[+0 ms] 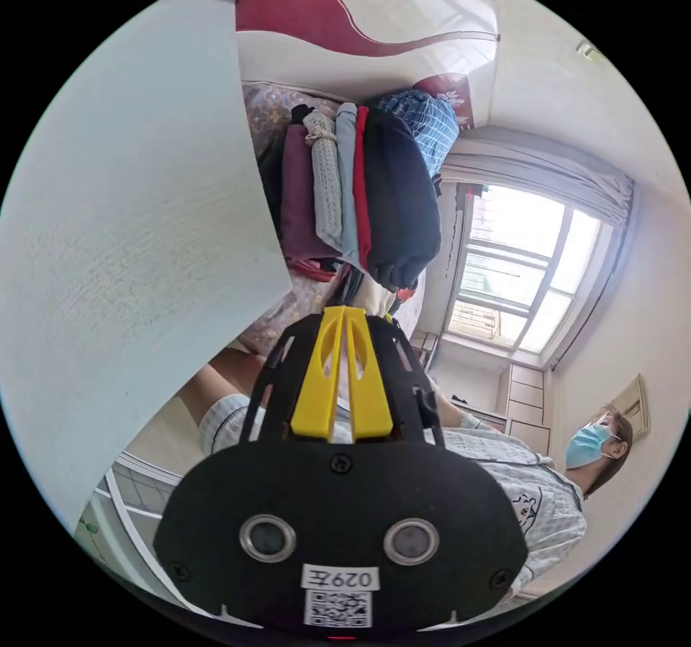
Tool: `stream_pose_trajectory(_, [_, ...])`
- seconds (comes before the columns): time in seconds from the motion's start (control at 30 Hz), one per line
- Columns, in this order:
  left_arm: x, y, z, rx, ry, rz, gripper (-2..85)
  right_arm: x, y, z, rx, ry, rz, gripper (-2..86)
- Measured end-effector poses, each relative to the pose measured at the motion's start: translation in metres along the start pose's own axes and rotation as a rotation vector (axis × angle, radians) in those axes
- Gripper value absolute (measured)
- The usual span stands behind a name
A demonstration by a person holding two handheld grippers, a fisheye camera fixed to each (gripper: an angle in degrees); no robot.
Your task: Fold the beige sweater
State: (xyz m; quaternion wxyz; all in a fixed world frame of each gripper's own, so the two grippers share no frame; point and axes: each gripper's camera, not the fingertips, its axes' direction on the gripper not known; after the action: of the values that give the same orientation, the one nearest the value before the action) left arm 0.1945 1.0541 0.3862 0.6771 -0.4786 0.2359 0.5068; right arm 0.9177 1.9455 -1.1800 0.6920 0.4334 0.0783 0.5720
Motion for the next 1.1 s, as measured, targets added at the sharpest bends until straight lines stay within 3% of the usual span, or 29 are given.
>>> stream_pose_trajectory(0.07, [-0.006, 0.005, -0.005, -0.004, 0.012, -0.004, -1.0, 0.001, 0.003, -0.010, 0.039, -0.114, -0.065, 2.1])
stream_pose_trajectory(0.23, [-0.027, 0.020, -0.022, 0.018, 0.088, -0.006, -1.0, 0.006, 0.018, -0.050, 0.043, -0.437, -0.222, 0.0])
stream_pose_trajectory(0.27, [-0.033, 0.024, -0.026, 0.026, 0.114, -0.008, -1.0, 0.000, 0.025, -0.064, 0.044, -0.569, -0.322, -0.1])
stream_pose_trajectory(0.3, [-0.040, 0.029, -0.031, 0.032, 0.138, -0.011, -1.0, -0.007, 0.033, -0.082, 0.066, -0.899, -0.444, -0.3])
stream_pose_trajectory(0.37, [-0.049, 0.036, -0.039, 0.034, 0.164, -0.008, -1.0, -0.023, 0.044, -0.110, 0.117, -1.175, -0.513, -0.3])
stream_pose_trajectory(0.43, [-0.058, 0.042, -0.047, 0.031, 0.170, -0.003, -1.0, -0.043, 0.052, -0.136, 0.132, -0.982, -0.518, -0.3])
stream_pose_trajectory(0.5, [-0.072, 0.050, -0.056, 0.032, 0.186, 0.008, -1.0, -0.066, 0.055, -0.154, 0.115, -0.493, -0.559, -0.2])
stream_pose_trajectory(0.6, [-0.089, 0.061, -0.062, 0.048, 0.236, 0.015, -1.0, -0.058, 0.057, -0.143, 0.095, -0.134, -0.492, 0.3])
stream_pose_trajectory(0.73, [-0.103, 0.081, -0.069, 0.047, 0.296, 0.025, -1.0, -0.005, 0.054, -0.121, 0.096, -0.127, -0.322, 3.5])
stream_pose_trajectory(0.8, [-0.114, 0.098, -0.081, 0.039, 0.244, -0.007, -1.0, 0.039, 0.051, -0.103, 0.087, -0.228, -0.116, 12.0])
stream_pose_trajectory(0.87, [-0.123, 0.114, -0.096, 0.058, 0.207, -0.041, -1.0, 0.060, 0.051, -0.088, 0.076, -0.304, -0.025, 14.6])
stream_pose_trajectory(1.1, [-0.150, 0.174, -0.158, 0.167, 0.190, -0.171, -1.0, 0.068, 0.063, -0.038, 0.145, -0.373, 0.107, 16.3])
